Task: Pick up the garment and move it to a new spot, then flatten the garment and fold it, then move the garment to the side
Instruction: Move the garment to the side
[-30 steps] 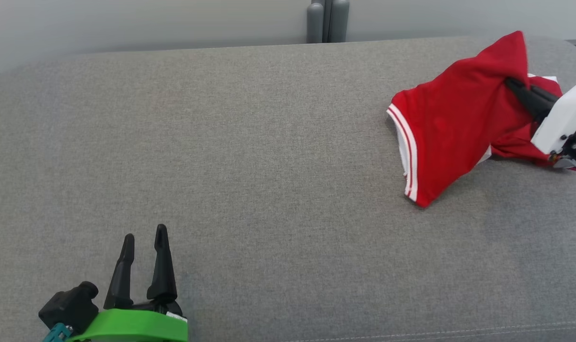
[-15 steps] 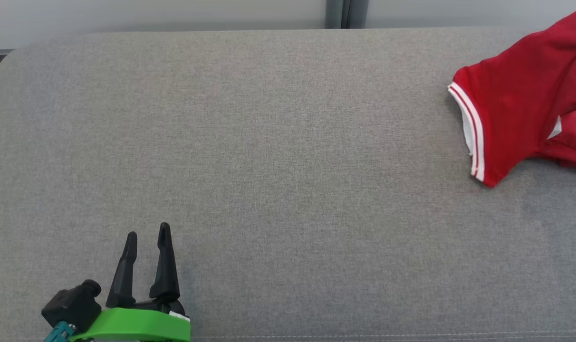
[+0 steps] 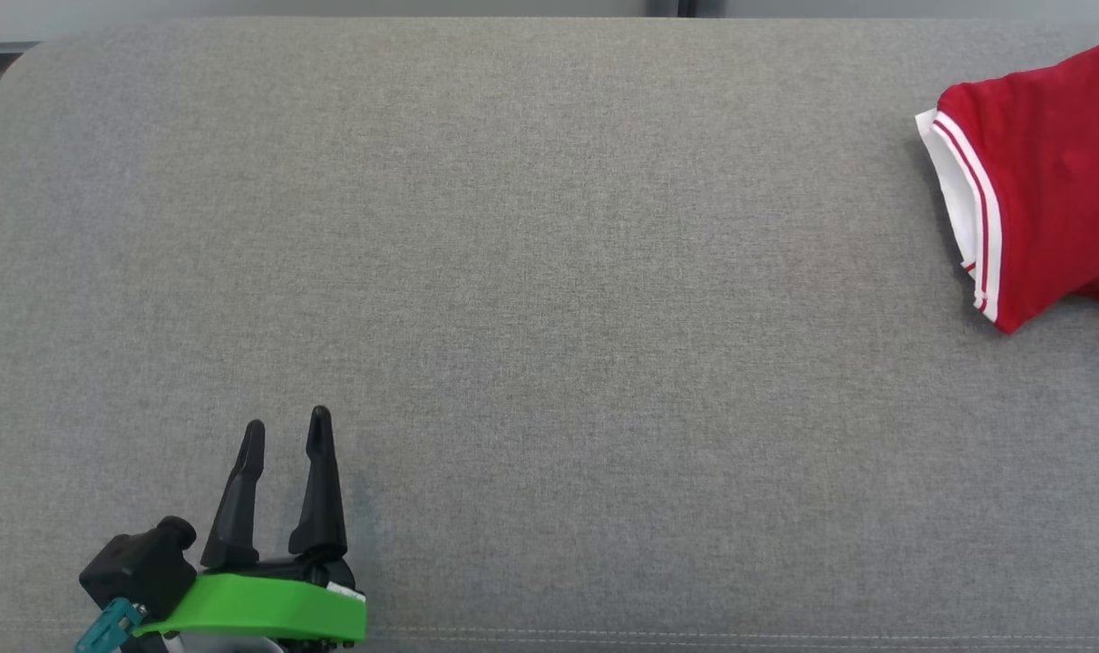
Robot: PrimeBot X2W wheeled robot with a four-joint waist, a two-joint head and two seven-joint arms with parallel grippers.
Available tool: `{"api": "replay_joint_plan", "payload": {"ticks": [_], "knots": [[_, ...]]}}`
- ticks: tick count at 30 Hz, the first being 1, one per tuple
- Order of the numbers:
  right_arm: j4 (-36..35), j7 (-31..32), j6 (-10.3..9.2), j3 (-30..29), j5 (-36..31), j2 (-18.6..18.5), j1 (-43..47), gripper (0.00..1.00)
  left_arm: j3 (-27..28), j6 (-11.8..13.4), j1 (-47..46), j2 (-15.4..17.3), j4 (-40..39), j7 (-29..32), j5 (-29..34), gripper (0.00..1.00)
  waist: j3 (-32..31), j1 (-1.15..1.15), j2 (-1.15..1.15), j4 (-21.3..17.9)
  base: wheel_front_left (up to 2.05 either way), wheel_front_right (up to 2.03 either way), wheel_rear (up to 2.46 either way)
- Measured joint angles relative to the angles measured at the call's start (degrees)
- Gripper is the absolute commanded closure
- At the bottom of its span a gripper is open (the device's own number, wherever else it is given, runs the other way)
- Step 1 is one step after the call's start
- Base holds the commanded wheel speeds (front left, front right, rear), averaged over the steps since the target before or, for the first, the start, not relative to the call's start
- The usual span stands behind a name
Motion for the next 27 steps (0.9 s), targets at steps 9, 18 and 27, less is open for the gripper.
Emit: {"api": "replay_joint_plan", "payload": {"ticks": [9,18,27], "knots": [[4.9,-2.6,-4.97,-2.5,0.6,-0.2,2.5,1.0,-0.1,0.0,-0.3,1.1,-1.9,1.5,1.0,0.0,3.0,0.0,0.0,0.9,0.0,0.0,0.0],[6.7,-6.7,-6.41,-2.0,-2.5,-0.6,2.4,1.0,0.0,0.0,-1.2,1.5,-3.6,2.4,1.8,0.0,7.2,0.0,0.0,2.0,0.0,0.0,0.0],[10.2,-9.6,-7.44,-1.0,-6.8,-1.3,1.5,0.68,0.0,0.1,-2.4,1.7,-4.0,2.9,2.2,0.0,10.8,0.0,0.0,3.2,0.0,0.0,0.0]]}}
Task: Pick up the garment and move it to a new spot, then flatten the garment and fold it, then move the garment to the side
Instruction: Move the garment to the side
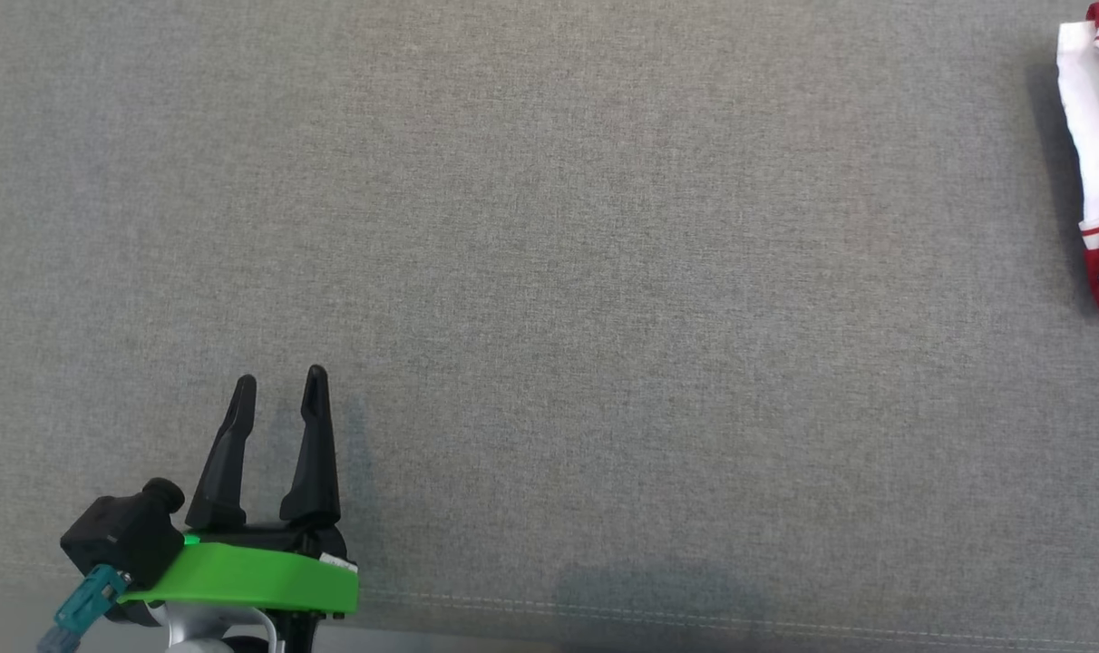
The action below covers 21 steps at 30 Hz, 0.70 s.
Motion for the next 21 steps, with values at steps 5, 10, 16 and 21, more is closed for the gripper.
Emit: {"api": "replay_joint_plan", "payload": {"ticks": [5,10,16,21], "knots": [[1.7,-1.5,-0.05,-0.3,-0.5,1.6,-0.6,0.0,0.1,0.0,-0.5,0.1,0.1,0.0,0.0,0.0,0.7,0.0,0.0,0.3,0.0,0.0,0.0],[3.4,-1.9,-0.07,-0.6,-1.2,2.3,-1.4,0.0,0.5,0.0,-0.8,0.3,0.0,0.0,0.3,0.0,0.8,0.0,0.0,-0.1,0.0,0.0,0.0],[7.3,-3.4,-0.07,-2.0,-2.9,3.7,-2.7,0.0,1.3,0.5,-0.8,0.8,0.1,0.0,0.4,0.0,0.5,0.0,0.0,-1.5,0.0,0.0,0.0],[8.8,-5.1,-0.05,-2.7,-4.2,4.5,-4.9,0.0,1.2,0.5,-0.8,0.8,0.2,0.0,0.4,0.0,-0.4,0.0,0.0,-2.7,0.0,0.0,0.0]]}}
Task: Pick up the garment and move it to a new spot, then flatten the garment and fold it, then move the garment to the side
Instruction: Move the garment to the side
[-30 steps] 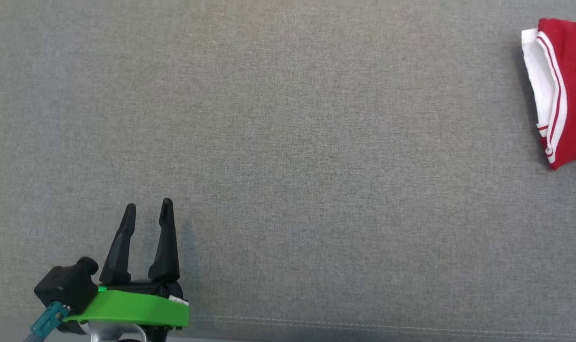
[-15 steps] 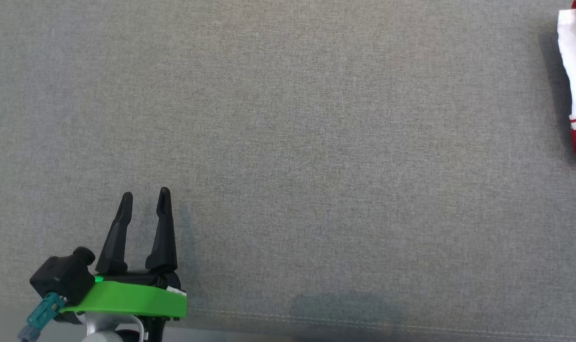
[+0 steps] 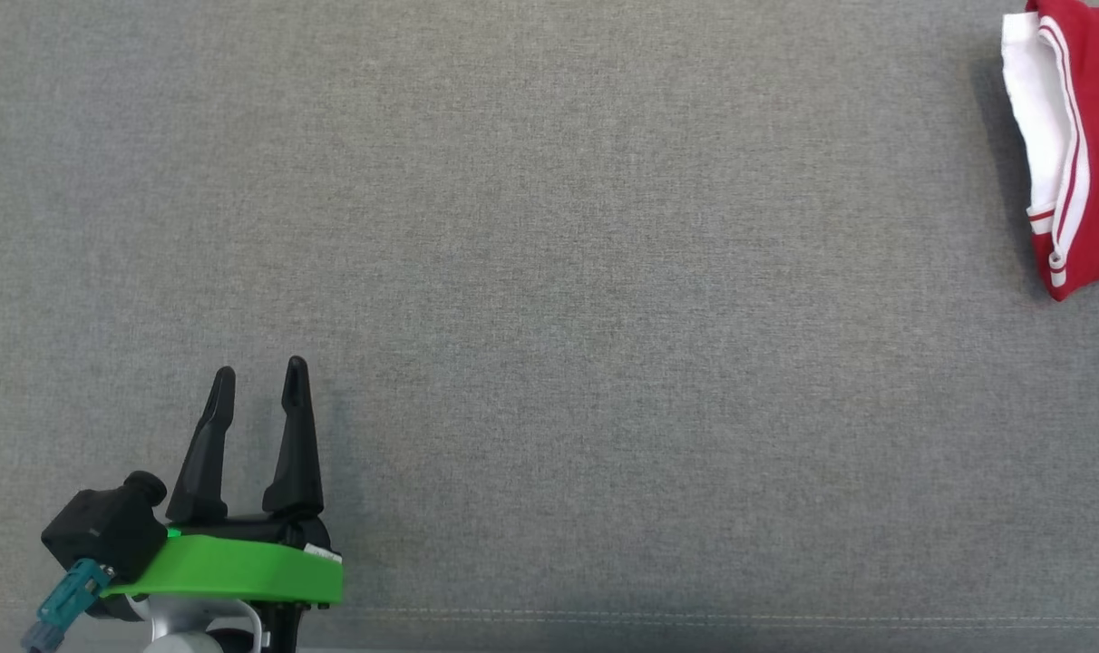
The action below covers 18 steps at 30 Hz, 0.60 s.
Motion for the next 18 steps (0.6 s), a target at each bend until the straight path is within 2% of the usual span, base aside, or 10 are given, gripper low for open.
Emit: {"api": "replay_joint_plan", "payload": {"ticks": [4,12,18], "knots": [[-0.6,-2.5,-0.01,0.0,-1.1,1.0,-1.6,0.0,-0.3,-0.1,-0.1,0.0,0.2,0.0,0.0,0.0,-1.2,0.0,0.0,-1.2,0.0,0.0,0.0],[-7.6,-7.9,0.13,2.5,-3.2,5.3,-2.9,0.0,-1.6,-1.6,-3.0,0.0,1.6,-0.3,0.0,0.0,-4.7,0.0,0.0,-3.9,0.0,0.0,0.0],[-11.5,-9.5,3.68,4.9,-4.1,9.4,-2.4,0.0,-2.3,-2.6,-3.9,-0.4,3.8,-0.8,-0.1,0.0,-8.9,0.0,0.0,-6.5,0.0,0.0,0.0]]}}
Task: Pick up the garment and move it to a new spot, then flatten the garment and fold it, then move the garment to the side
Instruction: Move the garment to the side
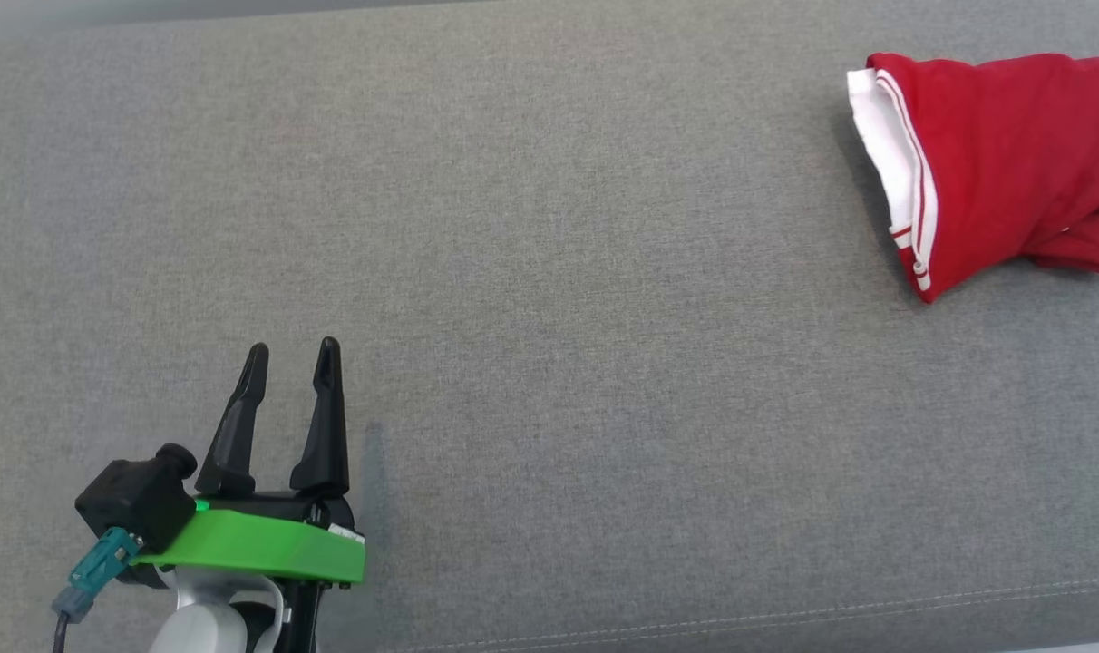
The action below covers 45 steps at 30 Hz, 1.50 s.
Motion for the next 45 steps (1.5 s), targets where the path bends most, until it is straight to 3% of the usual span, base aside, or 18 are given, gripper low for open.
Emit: {"api": "replay_joint_plan", "payload": {"ticks": [8,15,23,35,45], "knots": [[-3.5,-0.9,2.45,0.8,0.1,5.4,5.0,0.0,1.6,0.2,0.0,-1.0,2.3,-0.8,-0.8,0.0,-5.2,0.0,0.0,-2.5,0.0,0.0,0.0],[-7.9,-1.1,2.27,0.4,0.1,8.3,11.1,0.0,2.9,0.8,0.1,-1.1,3.7,-1.8,0.4,0.0,-9.2,0.0,0.0,-3.7,0.0,0.0,0.0],[-19.0,-1.2,-1.82,-6.5,-2.9,10.1,16.9,0.0,3.5,1.4,1.7,-1.1,4.9,-2.3,3.4,0.0,-12.0,0.0,0.0,-3.0,0.0,0.0,0.0],[-29.4,-1.3,-3.23,-8.5,-9.2,15.9,29.8,0.0,6.3,2.1,5.7,-0.9,6.5,-2.8,5.5,0.0,-14.4,0.0,0.0,-1.5,0.0,0.0,0.0],[-32.7,-1.3,-3.69,-8.4,-13.4,19.4,39.6,0.0,6.6,2.1,7.8,-1.1,6.8,-2.8,6.8,0.0,-15.3,0.0,0.0,-0.9,0.0,0.0,0.0]]}}
